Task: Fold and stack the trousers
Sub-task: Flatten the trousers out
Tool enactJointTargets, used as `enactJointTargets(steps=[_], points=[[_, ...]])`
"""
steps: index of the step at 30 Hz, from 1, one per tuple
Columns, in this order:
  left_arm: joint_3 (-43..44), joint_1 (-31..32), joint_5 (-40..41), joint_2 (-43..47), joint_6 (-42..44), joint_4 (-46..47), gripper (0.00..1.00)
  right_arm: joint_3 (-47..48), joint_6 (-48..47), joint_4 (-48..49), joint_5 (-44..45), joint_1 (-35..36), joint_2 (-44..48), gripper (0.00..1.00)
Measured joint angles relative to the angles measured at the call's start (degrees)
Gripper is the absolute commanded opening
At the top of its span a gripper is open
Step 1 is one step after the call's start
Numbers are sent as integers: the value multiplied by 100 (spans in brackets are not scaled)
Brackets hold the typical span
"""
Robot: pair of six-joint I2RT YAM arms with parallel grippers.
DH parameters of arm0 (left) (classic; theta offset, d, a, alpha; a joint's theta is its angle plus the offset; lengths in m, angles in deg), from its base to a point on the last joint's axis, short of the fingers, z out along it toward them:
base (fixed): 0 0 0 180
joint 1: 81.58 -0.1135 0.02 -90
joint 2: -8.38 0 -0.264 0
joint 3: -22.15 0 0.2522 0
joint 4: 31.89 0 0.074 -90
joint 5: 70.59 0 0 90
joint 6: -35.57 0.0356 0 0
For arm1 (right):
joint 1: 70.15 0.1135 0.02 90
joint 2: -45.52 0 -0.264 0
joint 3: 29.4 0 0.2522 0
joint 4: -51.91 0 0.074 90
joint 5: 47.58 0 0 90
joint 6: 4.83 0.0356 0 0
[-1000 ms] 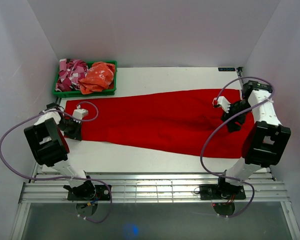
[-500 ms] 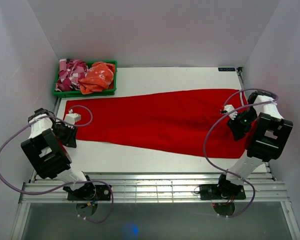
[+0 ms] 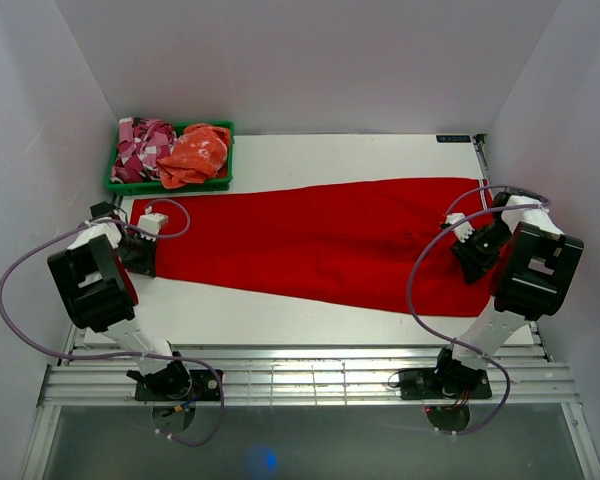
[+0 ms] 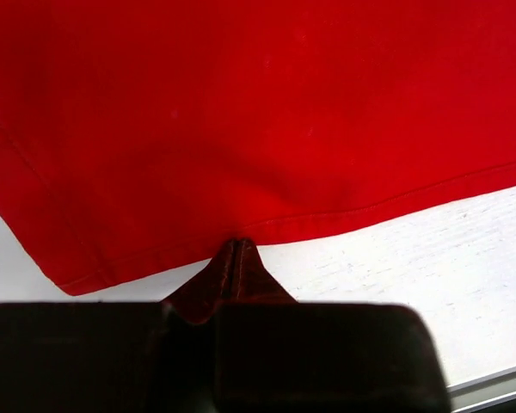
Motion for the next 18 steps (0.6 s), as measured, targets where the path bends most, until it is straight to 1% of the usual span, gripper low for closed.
enactJointTargets(steps=[5, 9, 12, 18], points=[[238, -9, -13, -90, -181, -278, 0, -66, 157, 197, 179, 0, 0, 41], [730, -15, -81, 35, -186, -977, 0, -66, 247, 254, 223, -2, 2, 41], [1005, -66, -192, 501, -94, -1429, 0, -66, 280, 251, 223, -2, 24, 39], [999, -413, -352, 1552, 190, -2138, 0, -59, 278, 236, 221, -7, 195, 38]])
